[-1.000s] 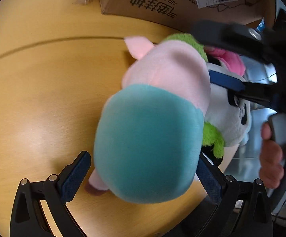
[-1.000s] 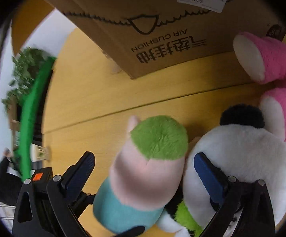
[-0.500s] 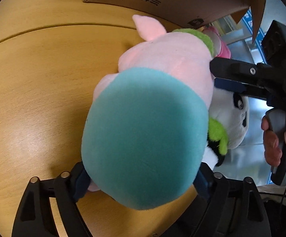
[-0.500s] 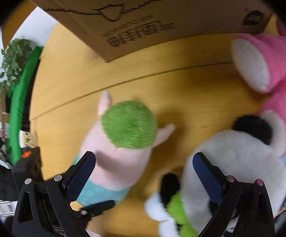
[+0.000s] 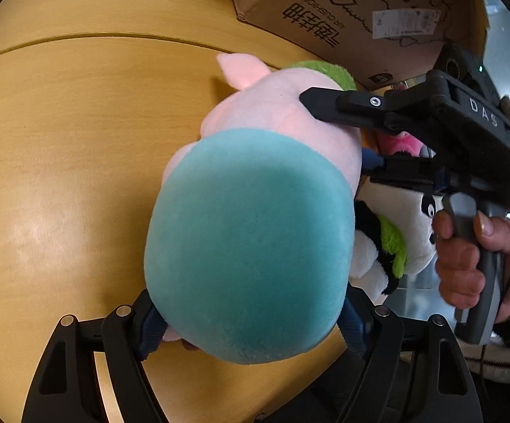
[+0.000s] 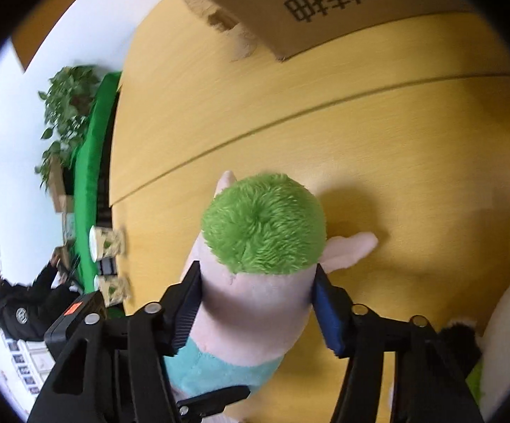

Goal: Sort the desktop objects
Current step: 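Grasp the pink-and-teal plush with the left tool and lift it toward the box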

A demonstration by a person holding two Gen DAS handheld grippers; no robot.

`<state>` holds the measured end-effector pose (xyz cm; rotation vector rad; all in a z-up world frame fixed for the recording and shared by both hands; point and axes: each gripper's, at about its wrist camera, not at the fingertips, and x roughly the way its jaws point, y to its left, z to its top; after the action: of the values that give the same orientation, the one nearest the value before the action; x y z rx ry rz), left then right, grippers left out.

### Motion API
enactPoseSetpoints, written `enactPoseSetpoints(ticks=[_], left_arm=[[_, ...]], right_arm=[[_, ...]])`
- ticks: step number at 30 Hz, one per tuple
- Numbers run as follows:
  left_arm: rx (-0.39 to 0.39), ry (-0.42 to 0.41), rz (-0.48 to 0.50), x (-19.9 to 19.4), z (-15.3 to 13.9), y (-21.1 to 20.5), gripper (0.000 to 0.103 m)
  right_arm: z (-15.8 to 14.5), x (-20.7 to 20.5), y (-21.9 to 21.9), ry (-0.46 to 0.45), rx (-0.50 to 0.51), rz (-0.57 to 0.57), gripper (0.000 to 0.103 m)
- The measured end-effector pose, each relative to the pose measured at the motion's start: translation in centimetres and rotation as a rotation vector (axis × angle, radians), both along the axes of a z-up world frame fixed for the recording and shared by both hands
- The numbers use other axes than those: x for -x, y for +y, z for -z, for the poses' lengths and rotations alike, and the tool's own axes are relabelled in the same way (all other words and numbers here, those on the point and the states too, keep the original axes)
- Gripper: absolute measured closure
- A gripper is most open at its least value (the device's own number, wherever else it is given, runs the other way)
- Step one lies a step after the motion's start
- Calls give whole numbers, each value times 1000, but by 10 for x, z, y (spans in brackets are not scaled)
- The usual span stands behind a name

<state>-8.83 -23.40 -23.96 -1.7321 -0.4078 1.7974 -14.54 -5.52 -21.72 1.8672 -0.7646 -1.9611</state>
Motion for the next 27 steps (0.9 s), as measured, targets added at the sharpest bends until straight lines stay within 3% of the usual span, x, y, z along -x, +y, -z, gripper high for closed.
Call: enactPoseSetpoints(ticks=[3,8,12,16,20,23,27], left_arm=[[1,3,23,-19,-10,4,21],[1,65,85,-57,-59,22,22],[20,210,138,-78,-137,49,22],[58,411,194,-77,-231,87,22],[112,634,217,-54,-318,131,22],[137,755,204,-23,-370,160,22],[135,822,146,50,-416,206,22]], right_arm=[[-12,-22,8,-8,23,-38,52],[-75,-65,23,97,50,-131,53],[-161,-92,51,284,84,-192,53],[-257,-107,83,561,101,-206,53],[-338,-91,129,803,147,-180,53],[-383,-63,162,922,167,-161,52],[-434,11,204,1012,145,-163,52]])
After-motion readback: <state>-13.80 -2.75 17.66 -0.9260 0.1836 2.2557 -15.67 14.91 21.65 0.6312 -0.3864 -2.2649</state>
